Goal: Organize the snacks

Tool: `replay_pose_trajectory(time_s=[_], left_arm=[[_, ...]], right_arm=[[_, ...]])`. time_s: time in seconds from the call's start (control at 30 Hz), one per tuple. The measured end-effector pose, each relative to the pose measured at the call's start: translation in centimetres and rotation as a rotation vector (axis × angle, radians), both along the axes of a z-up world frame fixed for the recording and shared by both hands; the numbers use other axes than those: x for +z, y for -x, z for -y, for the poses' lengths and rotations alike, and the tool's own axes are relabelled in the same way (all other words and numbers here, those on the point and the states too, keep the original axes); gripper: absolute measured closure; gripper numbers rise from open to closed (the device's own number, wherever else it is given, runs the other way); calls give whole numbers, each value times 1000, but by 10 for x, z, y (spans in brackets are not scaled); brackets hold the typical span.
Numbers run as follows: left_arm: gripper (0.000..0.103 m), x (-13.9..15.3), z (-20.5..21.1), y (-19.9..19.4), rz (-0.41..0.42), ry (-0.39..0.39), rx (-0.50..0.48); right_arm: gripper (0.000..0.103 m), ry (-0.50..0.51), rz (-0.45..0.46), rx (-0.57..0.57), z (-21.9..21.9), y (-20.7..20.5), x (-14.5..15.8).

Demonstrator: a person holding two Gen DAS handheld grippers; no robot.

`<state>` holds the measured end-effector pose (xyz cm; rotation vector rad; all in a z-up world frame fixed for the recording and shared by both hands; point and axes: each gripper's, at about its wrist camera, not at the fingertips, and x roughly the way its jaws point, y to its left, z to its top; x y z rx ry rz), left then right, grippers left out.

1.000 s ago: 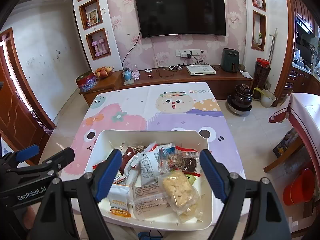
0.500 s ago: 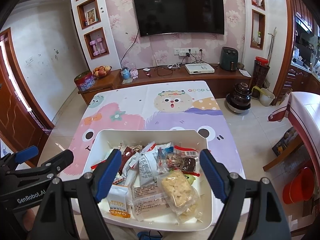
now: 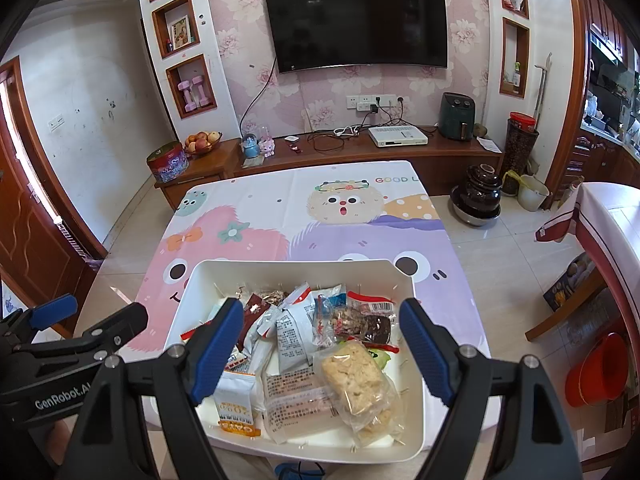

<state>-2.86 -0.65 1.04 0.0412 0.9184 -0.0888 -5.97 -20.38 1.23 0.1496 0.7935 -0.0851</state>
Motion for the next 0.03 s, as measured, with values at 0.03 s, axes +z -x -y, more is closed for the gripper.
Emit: replay_pose_trajectory(time_s=[0.03], left_arm=[[0, -1, -1, 2, -1, 0, 0]], right_arm=[[22, -1, -1, 0, 0, -1, 1]])
